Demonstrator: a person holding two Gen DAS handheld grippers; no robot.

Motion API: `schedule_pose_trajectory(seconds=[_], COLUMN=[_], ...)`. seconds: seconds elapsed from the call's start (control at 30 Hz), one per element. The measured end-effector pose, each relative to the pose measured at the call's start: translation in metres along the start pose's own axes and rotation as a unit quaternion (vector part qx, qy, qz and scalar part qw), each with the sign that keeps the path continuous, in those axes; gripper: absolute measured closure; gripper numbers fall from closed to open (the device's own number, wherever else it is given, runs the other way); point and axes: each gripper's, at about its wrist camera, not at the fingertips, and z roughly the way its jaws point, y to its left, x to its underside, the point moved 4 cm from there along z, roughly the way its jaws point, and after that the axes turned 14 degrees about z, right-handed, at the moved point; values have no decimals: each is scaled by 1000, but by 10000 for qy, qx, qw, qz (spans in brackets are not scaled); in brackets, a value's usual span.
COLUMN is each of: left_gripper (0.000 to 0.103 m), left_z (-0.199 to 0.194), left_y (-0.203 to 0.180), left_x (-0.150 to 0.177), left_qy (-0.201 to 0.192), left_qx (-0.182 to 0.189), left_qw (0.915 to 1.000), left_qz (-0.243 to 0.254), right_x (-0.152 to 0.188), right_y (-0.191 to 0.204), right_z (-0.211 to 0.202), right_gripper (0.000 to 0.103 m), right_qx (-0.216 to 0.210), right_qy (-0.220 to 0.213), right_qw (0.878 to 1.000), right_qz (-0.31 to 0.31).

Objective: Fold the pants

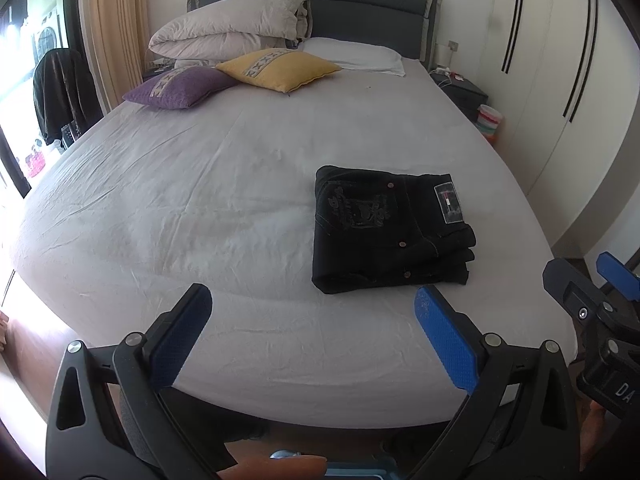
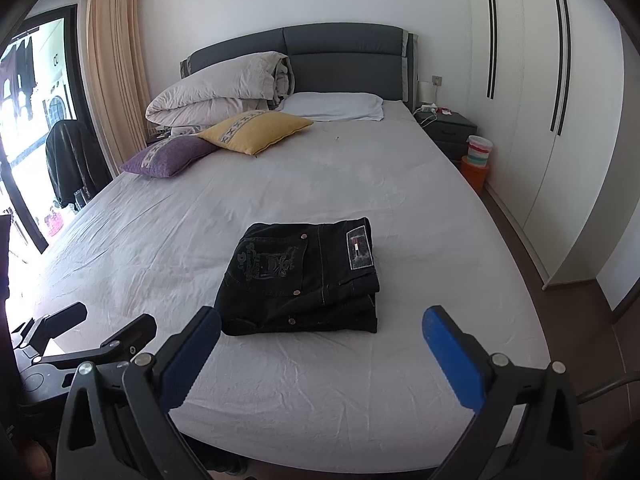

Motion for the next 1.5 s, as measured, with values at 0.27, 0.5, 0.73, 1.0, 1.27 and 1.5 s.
schedule_pose_trajectory(seconds=[0.27,0.5,0.73,1.0,1.27,1.5], left_gripper=[0,0,0,0,0,0], left_z=[2,3,4,4,4,4], left_y=[3,3,2,2,2,3], left_x=[-1,0,3,3,3,4], left_qy=[6,9,26,19,21,16], left_qx=[-3,23,34,31,32,18], left_qw=[10000,10000,10000,10000,10000,10000], left_qz=[-38,-53,-56,-58,-55,-55], right_x=[6,9,11,11,12,12], right_y=[2,3,3,3,3,2], right_z=[1,1,2,2,2,2], right_gripper=[0,0,0,0,0,0], right_qx=[17,19,10,14,9,9], right_qy=[75,139,170,165,171,180], right_qw=[10000,9999,9999,9999,9999,9998], right_qz=[-19,-26,-24,-23,-19,-23])
